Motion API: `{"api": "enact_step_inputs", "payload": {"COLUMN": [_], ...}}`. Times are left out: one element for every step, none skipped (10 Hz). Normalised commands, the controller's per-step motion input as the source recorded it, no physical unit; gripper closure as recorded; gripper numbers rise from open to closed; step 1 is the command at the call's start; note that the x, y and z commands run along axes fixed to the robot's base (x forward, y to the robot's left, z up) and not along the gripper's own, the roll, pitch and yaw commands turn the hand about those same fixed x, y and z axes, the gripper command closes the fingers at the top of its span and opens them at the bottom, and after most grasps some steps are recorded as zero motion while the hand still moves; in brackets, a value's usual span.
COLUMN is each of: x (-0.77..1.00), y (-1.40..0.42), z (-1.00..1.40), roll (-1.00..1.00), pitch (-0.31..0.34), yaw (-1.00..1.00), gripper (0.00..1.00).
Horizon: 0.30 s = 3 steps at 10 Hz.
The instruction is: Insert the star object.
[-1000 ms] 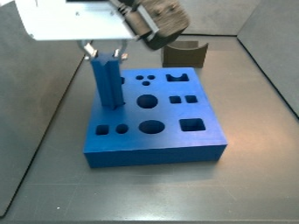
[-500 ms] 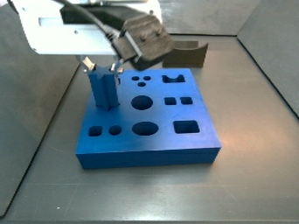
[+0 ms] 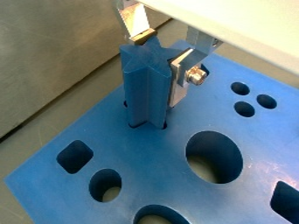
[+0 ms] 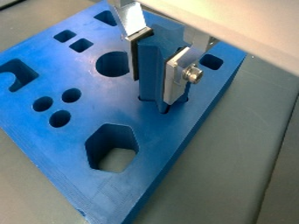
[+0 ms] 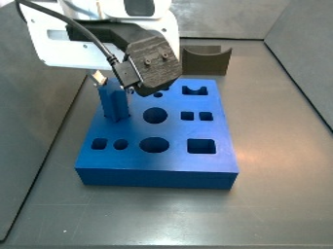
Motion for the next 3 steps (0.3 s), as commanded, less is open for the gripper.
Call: {"api": "enact_step_inputs", "payload": {"x": [0.00, 0.00, -0.03], "y": [0.04, 0.04, 0.00], "z": [-0.58, -0.58, -0.49], "roll": [-0.27, -0.27, -0.16], "pitch": [-0.143, -0.144, -0.219], "yaw": [-0.14, -0.14, 0.00], "gripper": [1.00, 1.00, 1.00]}}
